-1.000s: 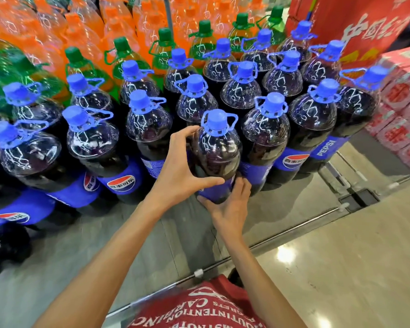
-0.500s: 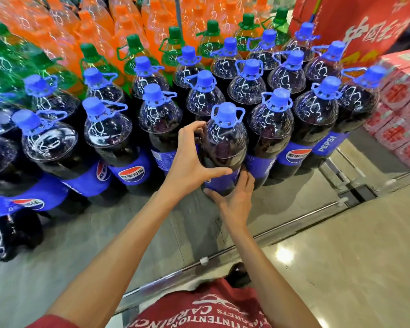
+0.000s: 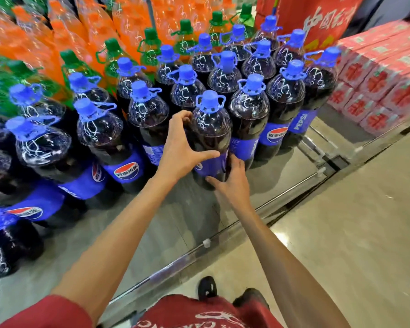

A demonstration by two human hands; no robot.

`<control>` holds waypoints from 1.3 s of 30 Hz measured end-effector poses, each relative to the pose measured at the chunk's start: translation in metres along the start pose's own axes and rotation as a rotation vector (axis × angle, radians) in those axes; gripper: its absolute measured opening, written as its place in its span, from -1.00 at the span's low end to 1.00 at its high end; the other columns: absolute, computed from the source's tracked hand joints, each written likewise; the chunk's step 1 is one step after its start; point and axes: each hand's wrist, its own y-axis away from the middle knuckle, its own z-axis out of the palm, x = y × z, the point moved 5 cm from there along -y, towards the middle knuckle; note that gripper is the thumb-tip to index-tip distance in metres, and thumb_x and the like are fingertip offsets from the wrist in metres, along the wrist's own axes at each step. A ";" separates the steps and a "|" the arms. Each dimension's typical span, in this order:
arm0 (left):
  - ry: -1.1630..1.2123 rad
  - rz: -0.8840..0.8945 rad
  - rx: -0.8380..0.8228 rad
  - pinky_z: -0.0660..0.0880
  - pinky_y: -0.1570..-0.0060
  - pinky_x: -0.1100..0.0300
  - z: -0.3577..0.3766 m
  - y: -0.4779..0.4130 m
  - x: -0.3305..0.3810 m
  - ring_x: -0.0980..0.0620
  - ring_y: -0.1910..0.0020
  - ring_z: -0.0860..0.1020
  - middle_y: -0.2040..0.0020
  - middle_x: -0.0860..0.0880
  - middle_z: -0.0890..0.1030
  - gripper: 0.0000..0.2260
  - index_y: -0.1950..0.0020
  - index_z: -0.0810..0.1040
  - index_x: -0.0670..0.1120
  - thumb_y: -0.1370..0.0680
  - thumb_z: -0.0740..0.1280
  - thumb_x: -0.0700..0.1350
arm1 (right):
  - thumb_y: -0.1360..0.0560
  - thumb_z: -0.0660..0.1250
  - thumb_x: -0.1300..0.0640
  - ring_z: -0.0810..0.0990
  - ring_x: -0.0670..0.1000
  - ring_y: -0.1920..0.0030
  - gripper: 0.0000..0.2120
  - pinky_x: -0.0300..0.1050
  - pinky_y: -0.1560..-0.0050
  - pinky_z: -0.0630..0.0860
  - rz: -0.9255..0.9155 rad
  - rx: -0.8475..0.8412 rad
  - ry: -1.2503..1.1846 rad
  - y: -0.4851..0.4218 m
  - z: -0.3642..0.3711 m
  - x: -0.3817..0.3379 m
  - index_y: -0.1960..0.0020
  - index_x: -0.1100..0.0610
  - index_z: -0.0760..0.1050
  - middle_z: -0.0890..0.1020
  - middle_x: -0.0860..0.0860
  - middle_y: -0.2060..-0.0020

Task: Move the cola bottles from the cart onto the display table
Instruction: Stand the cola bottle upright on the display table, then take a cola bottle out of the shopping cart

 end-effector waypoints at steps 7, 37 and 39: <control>0.001 0.006 0.007 0.53 -0.25 0.16 -0.014 0.022 0.004 0.06 -0.25 0.52 -0.32 -0.02 0.46 -0.34 -0.41 0.37 -0.07 -0.40 0.61 -0.15 | -0.50 0.49 0.01 0.54 0.09 -0.25 -0.45 -0.04 -0.21 0.44 0.118 -0.179 0.161 0.019 -0.030 0.020 -0.41 0.16 0.44 0.55 0.13 -0.23; -0.909 0.974 -1.038 0.39 -0.33 -0.13 0.204 0.351 0.255 -0.18 -0.39 0.41 -0.42 -0.12 0.41 -0.50 -0.54 0.26 -0.01 -0.65 0.24 0.14 | -0.59 0.33 -0.13 0.39 0.20 -0.40 -0.40 0.09 -0.32 0.39 0.859 0.002 0.716 0.471 -0.269 0.086 -0.51 0.13 0.29 0.41 0.16 -0.41; -0.914 1.054 -1.053 0.40 -0.30 -0.12 0.211 0.383 0.266 -0.18 -0.37 0.42 -0.41 -0.12 0.42 -0.49 -0.52 0.27 -0.01 -0.64 0.24 0.16 | -0.59 0.34 -0.12 0.40 0.20 -0.38 -0.41 0.08 -0.30 0.40 0.909 0.035 0.681 0.508 -0.271 0.088 -0.51 0.14 0.30 0.42 0.16 -0.39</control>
